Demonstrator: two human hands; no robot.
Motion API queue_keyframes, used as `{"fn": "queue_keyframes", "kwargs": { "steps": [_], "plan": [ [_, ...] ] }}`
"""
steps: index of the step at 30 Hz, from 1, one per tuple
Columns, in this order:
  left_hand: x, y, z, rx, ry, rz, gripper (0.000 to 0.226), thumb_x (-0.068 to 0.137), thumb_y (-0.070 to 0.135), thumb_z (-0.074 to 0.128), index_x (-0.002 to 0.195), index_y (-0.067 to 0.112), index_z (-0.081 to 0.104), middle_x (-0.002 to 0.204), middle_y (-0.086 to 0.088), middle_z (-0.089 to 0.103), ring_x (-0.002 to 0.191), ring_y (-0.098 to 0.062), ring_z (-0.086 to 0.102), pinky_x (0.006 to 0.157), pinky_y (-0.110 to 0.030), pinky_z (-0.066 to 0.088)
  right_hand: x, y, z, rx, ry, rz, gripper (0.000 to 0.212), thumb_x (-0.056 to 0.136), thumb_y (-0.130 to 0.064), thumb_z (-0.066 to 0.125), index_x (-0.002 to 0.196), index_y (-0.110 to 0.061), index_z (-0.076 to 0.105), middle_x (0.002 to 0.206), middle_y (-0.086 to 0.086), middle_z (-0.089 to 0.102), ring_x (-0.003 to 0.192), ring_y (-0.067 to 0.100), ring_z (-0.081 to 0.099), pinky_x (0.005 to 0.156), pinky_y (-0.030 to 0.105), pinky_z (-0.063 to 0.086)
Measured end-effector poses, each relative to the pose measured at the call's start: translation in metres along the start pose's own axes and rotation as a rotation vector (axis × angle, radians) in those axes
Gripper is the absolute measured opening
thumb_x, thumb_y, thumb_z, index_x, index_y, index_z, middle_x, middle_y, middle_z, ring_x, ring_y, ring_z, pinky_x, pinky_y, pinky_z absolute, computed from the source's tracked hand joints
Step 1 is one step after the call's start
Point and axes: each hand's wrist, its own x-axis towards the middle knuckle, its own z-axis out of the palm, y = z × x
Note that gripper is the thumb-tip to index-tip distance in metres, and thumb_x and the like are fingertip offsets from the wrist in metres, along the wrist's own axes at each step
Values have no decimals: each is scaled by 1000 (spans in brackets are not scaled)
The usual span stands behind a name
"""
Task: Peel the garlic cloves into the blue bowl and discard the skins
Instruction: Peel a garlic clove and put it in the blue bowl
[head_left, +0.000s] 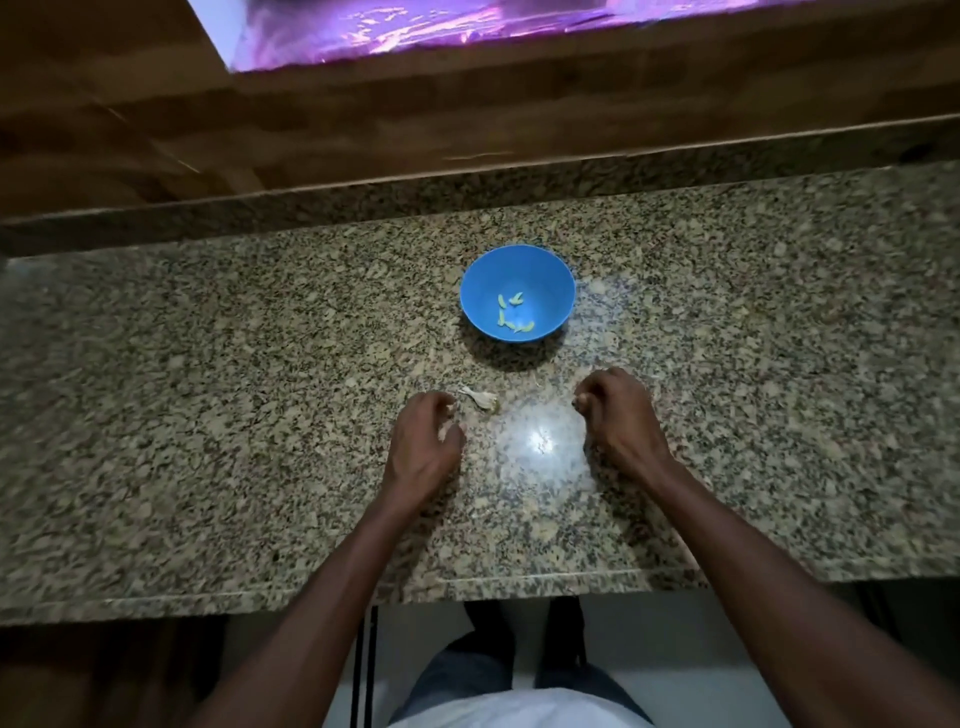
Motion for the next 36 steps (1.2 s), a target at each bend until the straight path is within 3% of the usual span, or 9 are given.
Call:
{"fn": "queue_keyframes", "kwargs": {
  "steps": [3,7,12,14,17,20,24,31,36],
  "plan": [
    [15,11,0,-80,2,66,43,92,14,71,133,14,58,124,2,55,103,-10,57,93,-23,49,11,-30,-18,263,75,117,11,101,-10,64,95,-16,71,86,-3,71,68,-2,67,53,10,48],
    [36,13,6,-26,-92,172,43,88,9,74,130,18,64,132,2,51,119,-8,41,101,-21,40,59,-67,-30,323,102,58,2,96,-19,74,97,-20,76,86,-6,75,72,5,72,60,19,56],
    [48,3,11,45,-167,236,24,86,9,74,110,13,73,110,-2,63,108,-23,51,88,-36,46,98,-80,-15,313,52,73,10,95,-14,73,102,-15,79,94,-1,77,76,9,76,72,36,66],
    [48,-3,11,9,-156,228,18,87,14,76,104,15,72,100,3,63,100,-20,54,81,-31,43,99,-73,-10,334,46,121,13,94,-15,73,104,-17,79,101,-1,78,82,12,77,76,41,66],
    [44,-5,8,-196,-141,100,13,87,13,79,97,16,71,88,7,63,80,-8,57,67,-11,41,77,-69,-9,403,93,184,13,97,-16,72,109,-15,78,100,1,78,85,11,76,74,37,66],
    [38,-7,3,-392,-99,-21,17,83,14,84,93,21,71,87,7,68,80,-8,63,67,-13,50,31,-76,-2,553,-33,291,14,100,-19,69,111,-13,74,95,6,77,80,15,76,65,27,62],
    [29,0,-3,-349,-33,120,24,82,11,83,93,27,68,100,14,66,97,0,61,83,-21,53,-15,-84,24,785,-274,375,24,98,-32,72,116,-17,76,103,6,80,98,30,77,87,44,64],
    [18,12,-7,-338,49,289,24,82,2,79,93,17,64,98,5,61,93,-5,59,79,-26,52,-23,-93,44,1059,-168,478,28,91,-11,79,118,-6,73,107,22,77,90,28,74,82,32,62],
    [11,18,-11,-518,7,31,48,83,-8,76,119,21,60,107,3,67,92,-6,67,81,-22,57,-17,-87,36,1025,-202,460,23,93,-11,77,116,-12,75,105,13,79,91,29,73,90,46,60]
  ]
}}
